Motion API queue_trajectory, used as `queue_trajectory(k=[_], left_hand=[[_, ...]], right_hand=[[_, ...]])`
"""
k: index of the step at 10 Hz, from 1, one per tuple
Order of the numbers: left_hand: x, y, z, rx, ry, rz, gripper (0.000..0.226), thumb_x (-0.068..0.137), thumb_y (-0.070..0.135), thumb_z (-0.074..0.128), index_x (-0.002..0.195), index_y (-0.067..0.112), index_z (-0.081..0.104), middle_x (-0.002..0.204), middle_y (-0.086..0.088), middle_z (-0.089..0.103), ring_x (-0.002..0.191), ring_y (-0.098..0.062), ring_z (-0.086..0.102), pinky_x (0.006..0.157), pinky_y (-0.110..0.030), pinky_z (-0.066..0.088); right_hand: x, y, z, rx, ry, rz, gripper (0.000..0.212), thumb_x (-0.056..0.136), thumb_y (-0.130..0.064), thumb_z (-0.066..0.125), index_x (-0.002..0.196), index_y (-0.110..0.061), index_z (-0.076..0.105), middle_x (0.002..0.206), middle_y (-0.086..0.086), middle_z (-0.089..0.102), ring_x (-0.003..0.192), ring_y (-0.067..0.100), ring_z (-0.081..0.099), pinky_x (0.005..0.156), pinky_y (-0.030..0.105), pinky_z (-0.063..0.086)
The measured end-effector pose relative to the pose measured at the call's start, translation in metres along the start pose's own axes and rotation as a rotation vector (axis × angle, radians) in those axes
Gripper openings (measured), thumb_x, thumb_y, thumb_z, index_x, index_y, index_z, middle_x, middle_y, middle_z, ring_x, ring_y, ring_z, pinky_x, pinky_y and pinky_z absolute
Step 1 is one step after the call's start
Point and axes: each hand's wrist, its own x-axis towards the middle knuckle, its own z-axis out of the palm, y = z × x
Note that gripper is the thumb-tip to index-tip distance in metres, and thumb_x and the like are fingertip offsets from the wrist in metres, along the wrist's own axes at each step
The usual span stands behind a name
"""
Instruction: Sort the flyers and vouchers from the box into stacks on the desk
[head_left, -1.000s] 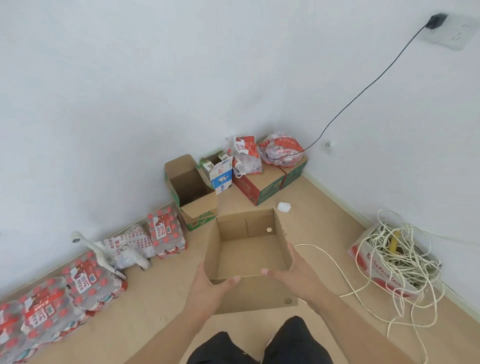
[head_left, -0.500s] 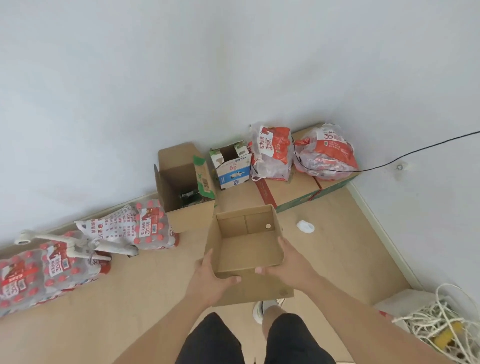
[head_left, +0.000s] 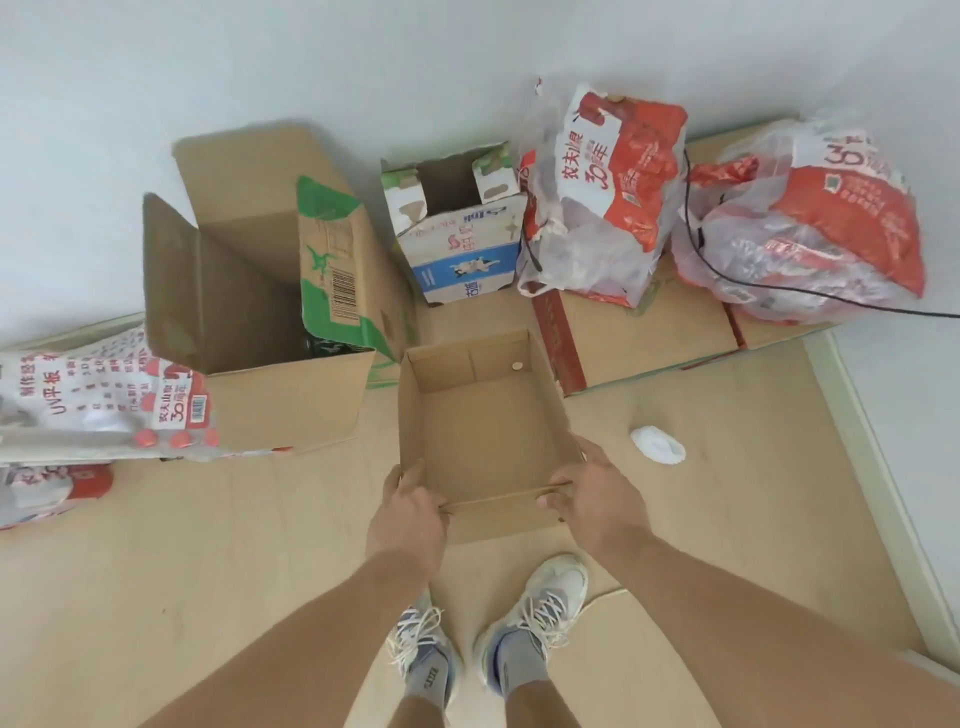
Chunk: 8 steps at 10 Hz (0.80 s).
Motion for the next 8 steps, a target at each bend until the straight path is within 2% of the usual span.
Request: queue_trajectory(k=[1,2,3,4,5,6,7,8], left_hand=[[0.047,-0.013,0.034,0.236,-0.052,0.092,0.030,0.101,0.026,0.045,0.115,0.030,0.071,0.162,0.005,0.029,0.155,-0.019,0.006,0.123,-0.039,0.024],[0.071,-0.015,0.059,0.530,-0.053,0.137,0.035,0.105,0.034,0.039,0.129,0.033,0.065,0.154,0.009,0.035,0.148,-0.021,0.020,0.115,-0.038,0.031],[0.086,-0.015,0.084,0.608,-0.027,0.142,0.034,0.106,0.031,0.038,0.123,0.029,0.068,0.125,0.002,0.047,0.122,-0.020,0.043,0.090,-0.033,0.042],[0.106,-0.018,0.100,0.535,-0.066,0.119,0.030,0.104,0.018,0.043,0.115,0.027,0.070,0.116,0.000,0.049,0.115,-0.019,0.047,0.074,-0.031,0.048],[0.134,-0.017,0.106,0.410,-0.012,0.136,0.031,0.101,0.008,0.046,0.111,0.022,0.072,0.114,-0.002,0.053,0.114,-0.020,0.051,0.080,-0.032,0.053],[0.161,-0.018,0.112,0.249,0.009,0.162,0.032,0.100,0.005,0.047,0.108,0.019,0.074,0.113,-0.006,0.060,0.109,-0.025,0.059,0.088,-0.033,0.051],[0.179,-0.023,0.115,0.040,0.019,0.121,0.029,0.099,0.014,0.056,0.126,0.018,0.067,0.129,-0.007,0.058,0.123,-0.026,0.055,0.103,-0.033,0.046],[0.171,-0.027,0.116,-0.038,0.128,0.106,0.049,0.096,0.020,0.062,0.143,0.019,0.050,0.152,-0.002,0.040,0.140,-0.019,0.038,0.109,-0.031,0.040]], right_hand=[[0.042,0.019,0.028,-0.056,0.037,-0.007,0.005,0.090,-0.032,0.069,0.088,-0.036,0.072,0.159,-0.015,0.027,0.116,0.016,0.057,0.078,0.027,0.044],[0.071,0.038,0.054,-0.135,0.036,0.010,0.017,0.092,-0.035,0.067,0.107,-0.032,0.074,0.153,-0.006,0.034,0.131,0.017,0.041,0.094,0.030,0.045],[0.092,0.054,0.078,-0.278,0.048,0.060,0.022,0.094,-0.039,0.062,0.112,-0.034,0.073,0.139,-0.002,0.043,0.126,0.020,0.041,0.096,0.033,0.043],[0.112,0.061,0.093,-0.373,0.103,0.111,0.021,0.096,-0.040,0.059,0.111,-0.034,0.071,0.122,-0.002,0.045,0.116,0.020,0.044,0.090,0.034,0.042],[0.138,0.063,0.099,-0.455,0.145,0.156,0.023,0.098,-0.039,0.056,0.115,-0.030,0.069,0.117,0.000,0.042,0.113,0.022,0.043,0.084,0.034,0.041],[0.163,0.063,0.100,-0.425,0.125,0.226,0.028,0.100,-0.029,0.052,0.124,-0.025,0.065,0.122,0.004,0.039,0.115,0.024,0.042,0.078,0.034,0.040],[0.180,0.062,0.104,-0.375,0.100,0.295,0.036,0.098,-0.029,0.055,0.133,-0.023,0.055,0.131,0.005,0.036,0.119,0.025,0.042,0.075,0.036,0.038],[0.176,0.060,0.114,-0.371,0.158,0.253,0.044,0.092,-0.020,0.056,0.136,-0.021,0.049,0.136,0.006,0.036,0.118,0.025,0.045,0.075,0.036,0.041]])
